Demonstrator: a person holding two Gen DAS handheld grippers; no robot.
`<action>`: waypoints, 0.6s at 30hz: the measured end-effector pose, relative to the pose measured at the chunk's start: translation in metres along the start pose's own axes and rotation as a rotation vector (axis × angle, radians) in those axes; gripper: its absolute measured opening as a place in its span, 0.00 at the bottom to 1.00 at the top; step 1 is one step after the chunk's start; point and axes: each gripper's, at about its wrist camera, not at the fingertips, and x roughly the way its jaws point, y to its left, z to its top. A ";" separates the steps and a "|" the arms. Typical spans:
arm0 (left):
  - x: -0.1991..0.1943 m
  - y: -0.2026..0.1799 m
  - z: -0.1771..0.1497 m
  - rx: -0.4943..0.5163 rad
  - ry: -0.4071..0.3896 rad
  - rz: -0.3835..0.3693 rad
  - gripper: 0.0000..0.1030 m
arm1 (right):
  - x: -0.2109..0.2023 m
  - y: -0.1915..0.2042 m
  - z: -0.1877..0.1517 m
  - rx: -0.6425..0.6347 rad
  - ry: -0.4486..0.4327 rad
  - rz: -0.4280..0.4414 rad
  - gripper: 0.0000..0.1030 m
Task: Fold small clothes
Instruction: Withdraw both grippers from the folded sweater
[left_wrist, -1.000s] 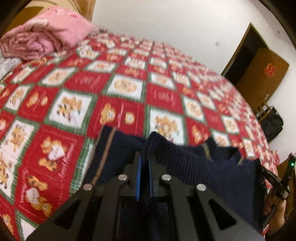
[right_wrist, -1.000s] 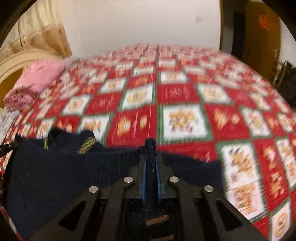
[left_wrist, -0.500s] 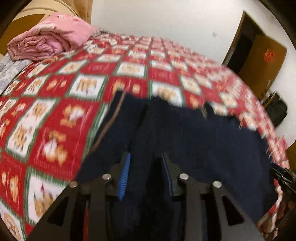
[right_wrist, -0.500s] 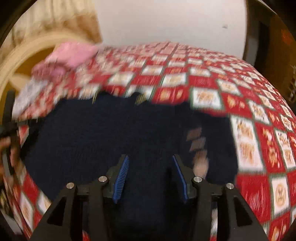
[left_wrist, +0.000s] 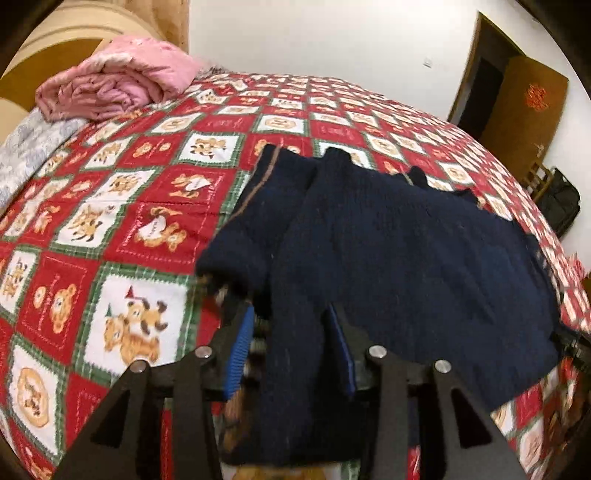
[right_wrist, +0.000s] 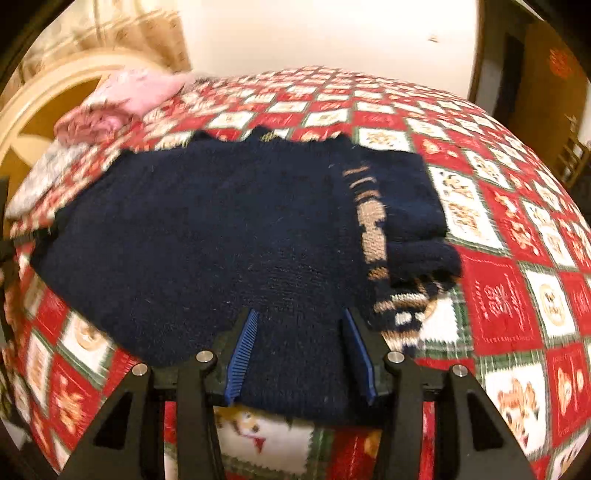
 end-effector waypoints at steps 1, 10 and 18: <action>0.001 0.001 -0.004 0.010 0.005 0.010 0.48 | 0.008 0.004 -0.004 -0.037 0.041 -0.016 0.51; -0.004 0.018 -0.010 -0.035 0.012 -0.001 0.59 | 0.004 0.008 -0.004 -0.034 0.059 -0.053 0.57; -0.005 0.032 -0.019 -0.069 0.022 -0.031 0.63 | -0.015 0.029 0.001 -0.051 0.020 -0.073 0.59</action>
